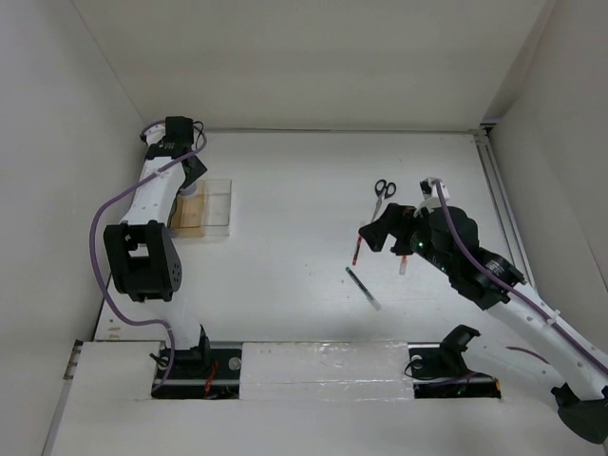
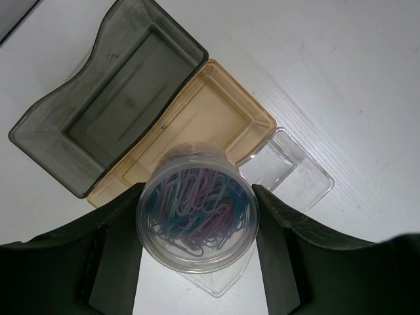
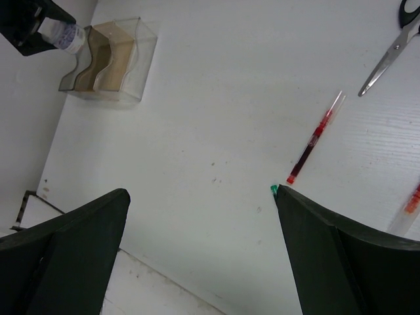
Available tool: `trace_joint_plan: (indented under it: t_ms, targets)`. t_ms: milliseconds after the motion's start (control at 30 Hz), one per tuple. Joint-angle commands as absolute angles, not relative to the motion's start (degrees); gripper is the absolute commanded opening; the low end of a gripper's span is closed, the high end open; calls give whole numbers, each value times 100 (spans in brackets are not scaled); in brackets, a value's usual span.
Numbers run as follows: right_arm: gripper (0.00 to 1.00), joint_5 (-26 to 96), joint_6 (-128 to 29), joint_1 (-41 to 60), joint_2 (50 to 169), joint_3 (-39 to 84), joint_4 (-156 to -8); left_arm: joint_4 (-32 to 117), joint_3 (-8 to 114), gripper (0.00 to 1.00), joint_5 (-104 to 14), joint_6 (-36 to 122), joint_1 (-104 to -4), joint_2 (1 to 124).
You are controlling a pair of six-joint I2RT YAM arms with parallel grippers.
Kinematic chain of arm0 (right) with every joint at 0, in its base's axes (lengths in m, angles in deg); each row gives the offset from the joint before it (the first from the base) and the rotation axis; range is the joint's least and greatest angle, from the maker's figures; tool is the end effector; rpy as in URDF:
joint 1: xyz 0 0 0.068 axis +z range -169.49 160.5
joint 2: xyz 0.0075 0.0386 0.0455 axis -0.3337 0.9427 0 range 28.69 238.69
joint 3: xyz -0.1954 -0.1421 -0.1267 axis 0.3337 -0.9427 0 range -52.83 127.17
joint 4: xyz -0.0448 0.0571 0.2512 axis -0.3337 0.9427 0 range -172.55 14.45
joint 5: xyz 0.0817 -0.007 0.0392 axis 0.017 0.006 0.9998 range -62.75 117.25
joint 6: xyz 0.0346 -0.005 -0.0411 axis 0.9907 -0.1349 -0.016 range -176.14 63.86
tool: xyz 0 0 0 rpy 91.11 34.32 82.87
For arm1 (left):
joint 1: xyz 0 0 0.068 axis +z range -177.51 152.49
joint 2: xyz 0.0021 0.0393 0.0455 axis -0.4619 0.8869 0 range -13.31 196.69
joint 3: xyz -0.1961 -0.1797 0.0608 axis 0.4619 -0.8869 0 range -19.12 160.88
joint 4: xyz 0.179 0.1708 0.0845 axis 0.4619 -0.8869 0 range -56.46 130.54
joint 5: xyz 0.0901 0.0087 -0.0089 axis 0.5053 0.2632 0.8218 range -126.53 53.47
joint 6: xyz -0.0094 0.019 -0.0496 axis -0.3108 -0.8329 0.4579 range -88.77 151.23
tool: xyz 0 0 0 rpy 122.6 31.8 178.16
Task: Sort the stationery into containers
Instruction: Place the stationery at the center of the board.
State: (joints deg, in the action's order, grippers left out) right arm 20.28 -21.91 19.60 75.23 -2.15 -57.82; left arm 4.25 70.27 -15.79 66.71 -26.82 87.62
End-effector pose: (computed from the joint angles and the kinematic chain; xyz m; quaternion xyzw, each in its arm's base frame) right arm 0.1430 0.1107 0.3442 -0.0002 0.8213 0.2993 0.4857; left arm 0.3940 0.0173 0.3029 -0.3465 0.8524 0.0544 0.3879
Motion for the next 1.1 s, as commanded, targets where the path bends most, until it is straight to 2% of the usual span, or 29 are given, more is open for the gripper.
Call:
trace_joint_plan:
  t_ms: [0, 467, 567, 700, 800, 933, 967, 1000, 1067]
  targets:
    - [100, 2162, -2292, 1997, 7509, -203, -6294, 530, 7009, 0, -1473, 6735, -2663, 8846]
    - [100, 2504, -2292, 1997, 7781, -141, -6400, 249, 7062, 0, -981, 6990, -2663, 9260]
    - [100, 2505, -2345, 1997, 7782, -79, -6347, 310, 7062, 3, -1111, 6990, -2663, 9330]
    - [100, 2610, -2398, 1997, 7834, 44, -6347, 416, 6940, 16, -1279, 6937, -2663, 9401]
    - [100, 2672, -2398, 1997, 7887, 96, -6347, 416, 6939, 40, -1279, 6989, -2663, 9454]
    - [100, 2733, -2450, 1997, 7887, 96, -6347, 363, 6939, 49, -1200, 7043, -2663, 9401]
    - [100, 2733, -2450, 2049, 7887, 96, -6347, 363, 6939, 55, -1148, 7043, -2663, 9331]
    - [100, 2733, -2450, 2050, 7940, 96, -6347, 363, 6939, 65, -1148, 7043, -2663, 9252]
    - [100, 2733, -2450, 2050, 7940, 96, -6347, 363, 6939, 73, -1148, 7043, -2663, 9190]
